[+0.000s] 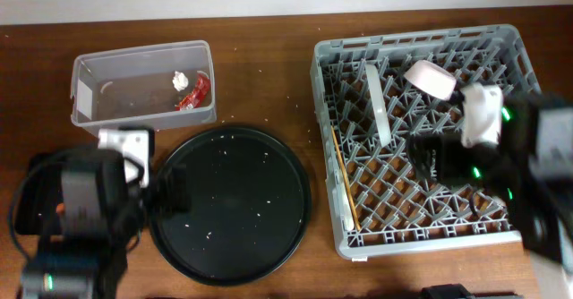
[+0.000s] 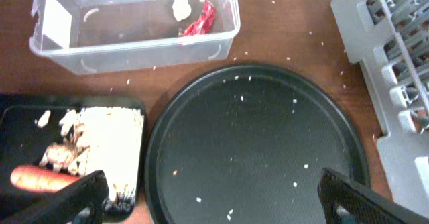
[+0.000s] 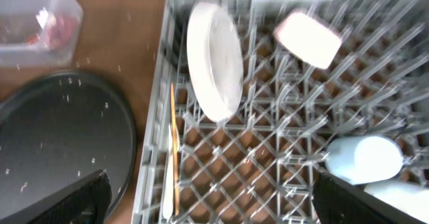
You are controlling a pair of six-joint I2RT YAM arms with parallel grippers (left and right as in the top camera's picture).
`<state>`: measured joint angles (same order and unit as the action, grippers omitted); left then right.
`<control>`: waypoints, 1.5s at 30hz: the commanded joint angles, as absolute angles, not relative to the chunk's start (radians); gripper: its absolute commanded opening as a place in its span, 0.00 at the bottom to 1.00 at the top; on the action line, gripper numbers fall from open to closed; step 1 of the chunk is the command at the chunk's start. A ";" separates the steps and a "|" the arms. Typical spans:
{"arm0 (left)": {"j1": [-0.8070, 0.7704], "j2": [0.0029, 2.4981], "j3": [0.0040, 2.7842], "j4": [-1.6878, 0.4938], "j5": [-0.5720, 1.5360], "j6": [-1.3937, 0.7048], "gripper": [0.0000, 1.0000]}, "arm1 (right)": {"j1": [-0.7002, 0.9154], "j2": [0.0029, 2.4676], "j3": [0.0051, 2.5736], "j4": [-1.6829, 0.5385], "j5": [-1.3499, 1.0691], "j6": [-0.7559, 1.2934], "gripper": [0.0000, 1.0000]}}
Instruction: Sort waste into correct bins and load items into the dishwasher rack
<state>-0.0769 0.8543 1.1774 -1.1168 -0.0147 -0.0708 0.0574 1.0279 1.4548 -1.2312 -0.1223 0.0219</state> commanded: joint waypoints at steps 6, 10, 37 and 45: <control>-0.074 0.635 1.001 -1.037 -0.056 -0.059 0.99 | 0.050 0.691 1.172 -1.288 -0.067 0.019 0.98; -0.073 0.634 1.001 -1.037 -0.056 -0.059 0.99 | 0.050 0.696 1.172 -1.302 -0.067 0.019 0.98; -0.073 0.634 1.001 -1.041 -0.056 -0.059 0.99 | 0.104 0.022 0.310 -0.267 -0.047 0.011 0.98; -0.074 0.634 1.001 -1.041 -0.056 -0.059 0.99 | 0.051 0.003 0.019 0.108 -0.028 0.010 0.98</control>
<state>-0.0769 0.6346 1.0046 -1.0428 -0.0456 -0.0708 0.0647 0.0143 0.0765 0.0814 -0.0418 0.0181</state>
